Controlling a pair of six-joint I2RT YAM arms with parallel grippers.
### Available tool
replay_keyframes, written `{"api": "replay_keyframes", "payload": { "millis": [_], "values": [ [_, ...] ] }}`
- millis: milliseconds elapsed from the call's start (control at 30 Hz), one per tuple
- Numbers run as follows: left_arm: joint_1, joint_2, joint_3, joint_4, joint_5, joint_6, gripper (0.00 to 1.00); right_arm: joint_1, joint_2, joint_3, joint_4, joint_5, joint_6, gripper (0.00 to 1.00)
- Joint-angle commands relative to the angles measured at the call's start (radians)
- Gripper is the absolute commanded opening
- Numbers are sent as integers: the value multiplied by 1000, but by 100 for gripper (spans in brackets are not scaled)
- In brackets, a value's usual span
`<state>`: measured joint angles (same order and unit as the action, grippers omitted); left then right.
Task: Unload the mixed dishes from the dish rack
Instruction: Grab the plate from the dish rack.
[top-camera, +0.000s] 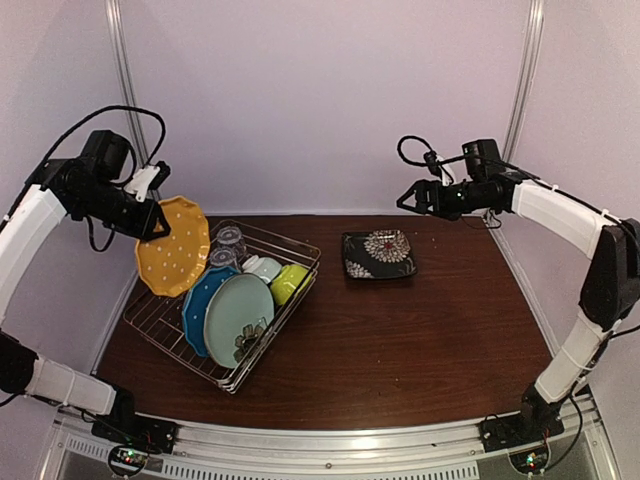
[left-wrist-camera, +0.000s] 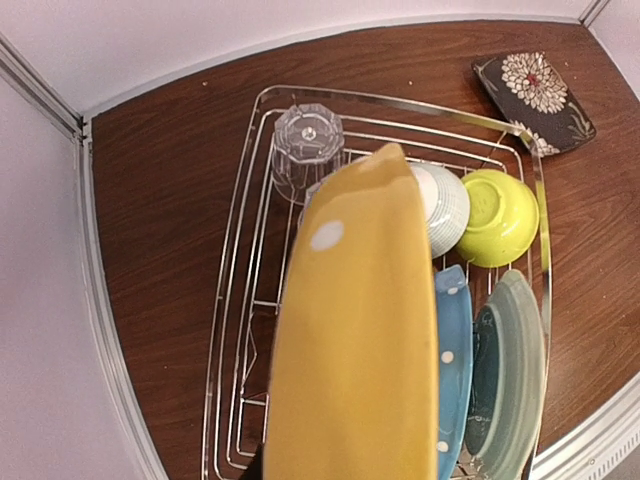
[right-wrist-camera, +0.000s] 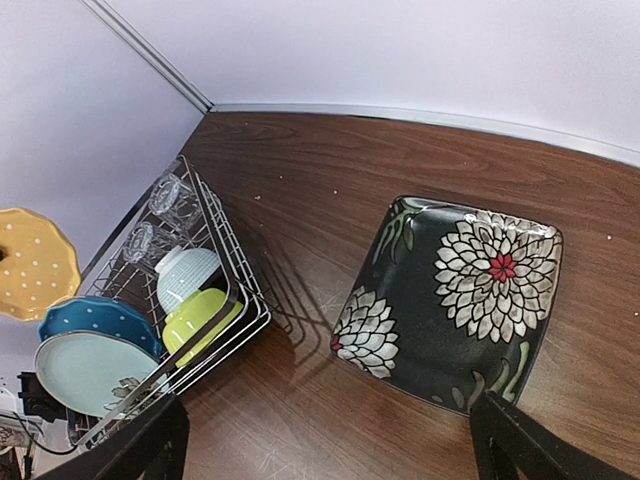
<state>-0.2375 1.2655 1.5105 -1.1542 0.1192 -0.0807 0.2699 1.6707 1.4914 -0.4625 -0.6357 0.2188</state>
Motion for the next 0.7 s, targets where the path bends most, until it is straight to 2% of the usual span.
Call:
{"api": "replay_keyframes", "payload": {
  "millis": [0, 400, 567, 667],
  "values": [
    [-3, -53, 108, 131, 30, -36, 0, 7, -67, -47, 70, -33, 38, 100],
    [-22, -69, 132, 365, 183, -139, 0, 112, -163, -138, 256, -63, 166, 100],
    [-83, -48, 93, 506, 261, -205, 0, 184, -198, -194, 402, -93, 240, 100],
    [-159, -20, 72, 597, 320, -231, 0, 228, -213, -217, 458, -97, 275, 100]
  ]
}}
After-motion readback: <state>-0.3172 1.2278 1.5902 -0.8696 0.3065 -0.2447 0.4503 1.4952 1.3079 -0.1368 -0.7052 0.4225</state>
